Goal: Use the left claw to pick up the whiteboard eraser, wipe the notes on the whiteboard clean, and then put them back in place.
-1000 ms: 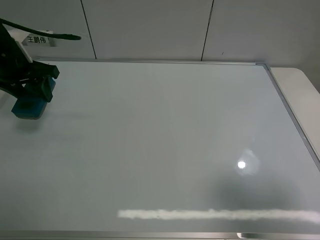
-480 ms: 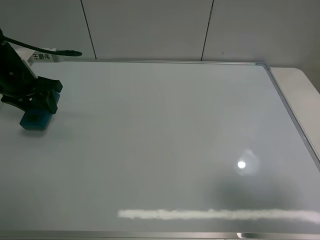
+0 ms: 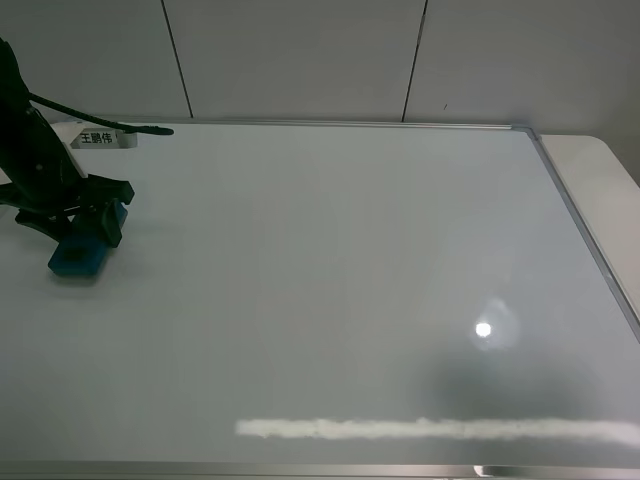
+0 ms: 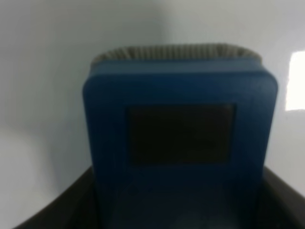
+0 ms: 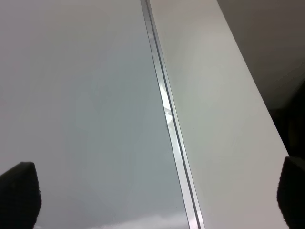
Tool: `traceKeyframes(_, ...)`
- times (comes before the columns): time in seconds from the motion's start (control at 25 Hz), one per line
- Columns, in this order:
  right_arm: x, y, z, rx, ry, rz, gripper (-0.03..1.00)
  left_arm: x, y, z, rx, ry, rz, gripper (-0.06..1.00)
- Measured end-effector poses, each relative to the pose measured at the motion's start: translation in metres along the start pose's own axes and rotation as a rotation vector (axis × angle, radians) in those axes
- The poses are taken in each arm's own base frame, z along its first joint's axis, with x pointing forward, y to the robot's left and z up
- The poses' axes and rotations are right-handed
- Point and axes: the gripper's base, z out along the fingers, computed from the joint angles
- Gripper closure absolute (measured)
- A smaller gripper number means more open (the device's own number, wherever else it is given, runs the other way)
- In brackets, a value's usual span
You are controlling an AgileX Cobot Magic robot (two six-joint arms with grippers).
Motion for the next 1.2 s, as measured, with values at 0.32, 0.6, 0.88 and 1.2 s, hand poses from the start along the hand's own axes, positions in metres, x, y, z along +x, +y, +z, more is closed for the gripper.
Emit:
traceKeyframes(0.32,0.0,0.0,0.0,0.0,0.0,0.0,-0.02,-0.002,0.001,0.011,-0.003,0.015,0.0,0.4)
traceKeyframes(0.6,0.0,0.0,0.0,0.0,0.0,0.0,-0.02,-0.002,0.002,0.013,-0.005,0.019,0.044,0.08)
traceKeyframes(0.88,0.0,0.0,0.0,0.0,0.0,0.0,-0.02,-0.002,0.002,0.013,-0.005,0.019,0.05,-0.04)
traceKeyframes(1.2,0.0,0.0,0.0,0.0,0.0,0.0,-0.02,-0.001,-0.002,-0.028,-0.005,-0.107,0.06,-0.04)
